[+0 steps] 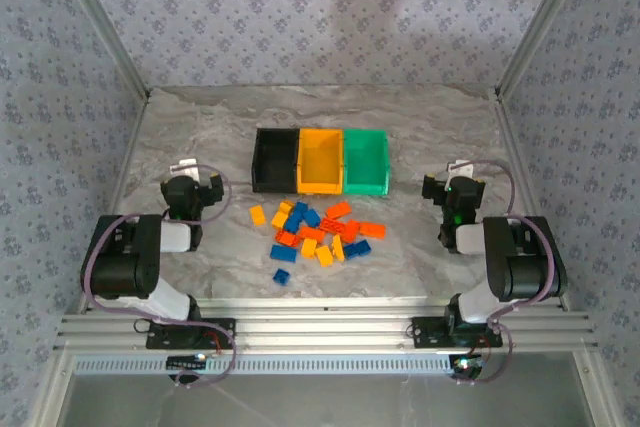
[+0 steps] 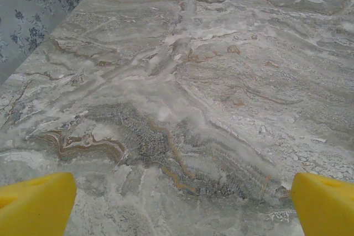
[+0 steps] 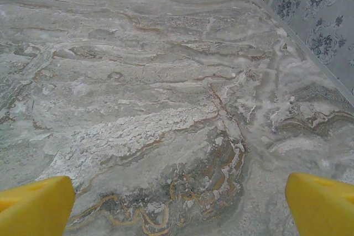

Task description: Sort the legos into containers by color

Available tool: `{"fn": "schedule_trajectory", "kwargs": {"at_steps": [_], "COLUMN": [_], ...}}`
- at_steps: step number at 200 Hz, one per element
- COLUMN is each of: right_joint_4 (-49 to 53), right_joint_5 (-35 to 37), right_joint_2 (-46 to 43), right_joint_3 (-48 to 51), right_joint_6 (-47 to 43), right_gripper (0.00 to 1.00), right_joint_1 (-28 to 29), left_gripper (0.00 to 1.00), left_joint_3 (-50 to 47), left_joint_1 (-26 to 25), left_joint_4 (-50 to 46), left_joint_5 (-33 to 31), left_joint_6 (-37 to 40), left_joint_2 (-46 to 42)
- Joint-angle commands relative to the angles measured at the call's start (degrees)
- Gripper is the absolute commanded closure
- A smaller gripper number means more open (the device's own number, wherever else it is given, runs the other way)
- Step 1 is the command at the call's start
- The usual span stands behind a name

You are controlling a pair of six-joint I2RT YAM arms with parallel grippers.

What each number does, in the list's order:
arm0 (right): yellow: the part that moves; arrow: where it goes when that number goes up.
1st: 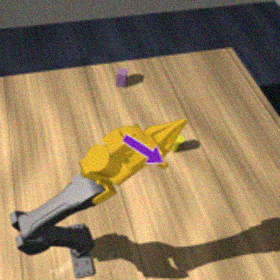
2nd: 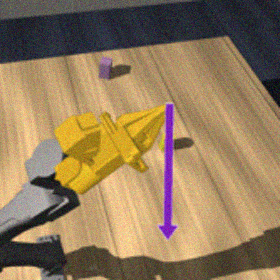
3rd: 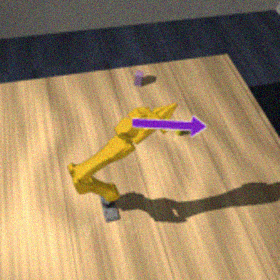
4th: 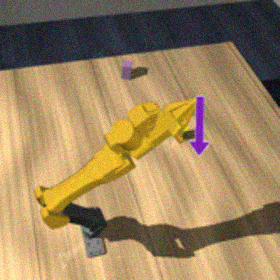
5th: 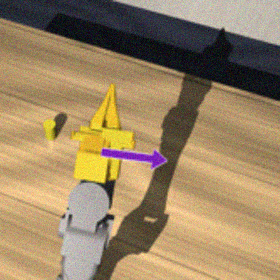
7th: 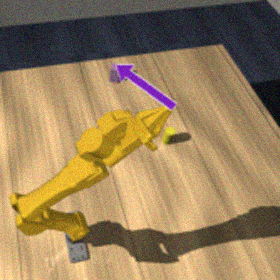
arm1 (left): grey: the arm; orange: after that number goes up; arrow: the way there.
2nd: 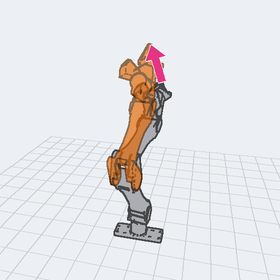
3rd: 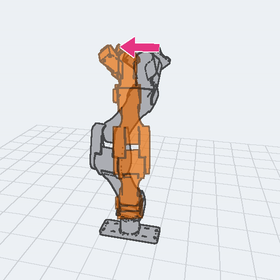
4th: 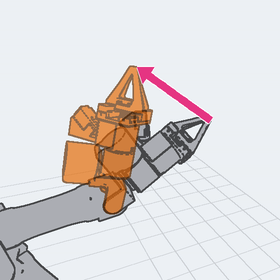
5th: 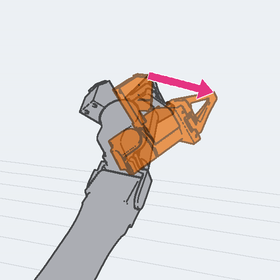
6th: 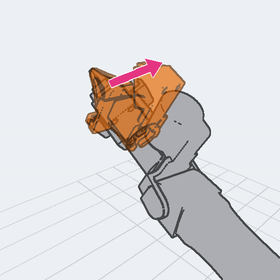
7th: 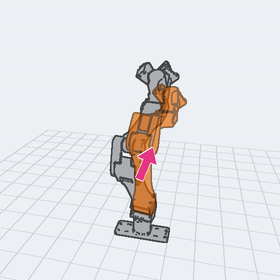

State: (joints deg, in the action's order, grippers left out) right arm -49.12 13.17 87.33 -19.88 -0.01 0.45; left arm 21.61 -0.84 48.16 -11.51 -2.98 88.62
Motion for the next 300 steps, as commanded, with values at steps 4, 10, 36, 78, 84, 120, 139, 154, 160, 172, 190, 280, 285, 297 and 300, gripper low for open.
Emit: {"fn": "schedule_trajectory", "kwargs": {"at_steps": [4, 10, 36, 78, 84, 120, 139, 154, 160, 172, 190, 280, 285, 297, 300], "right_joint_4": [-0.62, -0.62, -0.62, -0.62, -0.62, -0.62, -0.62, -0.62, -0.62, -0.62, -0.29, 25.12, 27.44, 32.22, 33.42], "right_joint_5": [-0.25, -0.25, -0.25, -0.25, -0.25, -0.25, -0.25, -0.23, -0.25, -0.25, -0.70, 10.61, 13.71, 21.81, 23.09], "right_joint_2": [-0.05, -0.05, -0.05, -0.05, -0.03, -0.05, -0.05, -0.02, -0.02, -0.04, -0.05, -14.79, -15.92, -17.61, -17.87], "right_joint_3": [-0.97, -0.95, -0.95, -1.05, -1.08, -0.96, -1.00, -0.96, -0.95, -1.00, -1.13, -9.59, -10.44, -12.62, -13.28], "right_joint_6": [0.54, 0.54, 0.54, 0.54, 0.54, 0.54, 0.54, 0.54, 0.54, 0.56, 0.71, 4.57, 5.90, 10.09, 11.20], "right_gripper": [0.00, 0.00, 0.00, 0.00, 0.00, 0.00, 0.00, 0.00, 0.00, 0.00, 0.00, 0.00, 0.00, 0.00, 0.00], "right_joint_1": [-0.36, -0.37, -0.42, -0.43, -0.36, -0.44, -0.39, -0.39, -0.41, -0.40, -0.49, 3.99, 5.15, 7.65, 7.99], "left_gripper": [0.00, 0.00, 0.01, 0.00, 0.00, 0.00, 0.00, 0.00, 0.00, 0.00, 0.00, 0.00, 0.00, 0.00, 0.00], "left_joint_3": [1.24, 1.25, 1.26, 1.25, 1.24, 1.24, 1.24, 1.25, 1.24, 1.25, 1.24, 7.58, 7.65, 7.92, 7.99], "left_joint_1": [0.22, 0.23, 0.21, 0.22, 0.23, 0.17, 0.23, 0.22, 0.22, 0.20, 0.23, 0.22, 0.23, 0.18, 0.22], "left_joint_4": [0.45, 0.48, 0.47, 0.52, 0.52, 0.51, 0.47, 0.44, 0.44, 0.44, 0.44, -20.11, -20.33, -20.39, -20.27], "left_joint_5": [0.67, 0.70, 0.71, 0.72, 0.71, 0.72, 0.72, 0.76, 0.78, 0.78, 0.78, -0.34, -0.21, 0.47, 0.45], "left_joint_6": [0.31, 0.29, 0.28, 0.35, 0.28, 0.30, 0.30, 0.34, 0.34, 0.29, 0.33, -2.58, -3.49, -7.06, -8.64], "left_joint_2": [-0.55, -0.57, -0.56, -0.51, -0.55, -0.53, -0.61, -0.59, -0.54, -0.49, -0.55, -18.56, -20.17, -23.30, -24.00]}}
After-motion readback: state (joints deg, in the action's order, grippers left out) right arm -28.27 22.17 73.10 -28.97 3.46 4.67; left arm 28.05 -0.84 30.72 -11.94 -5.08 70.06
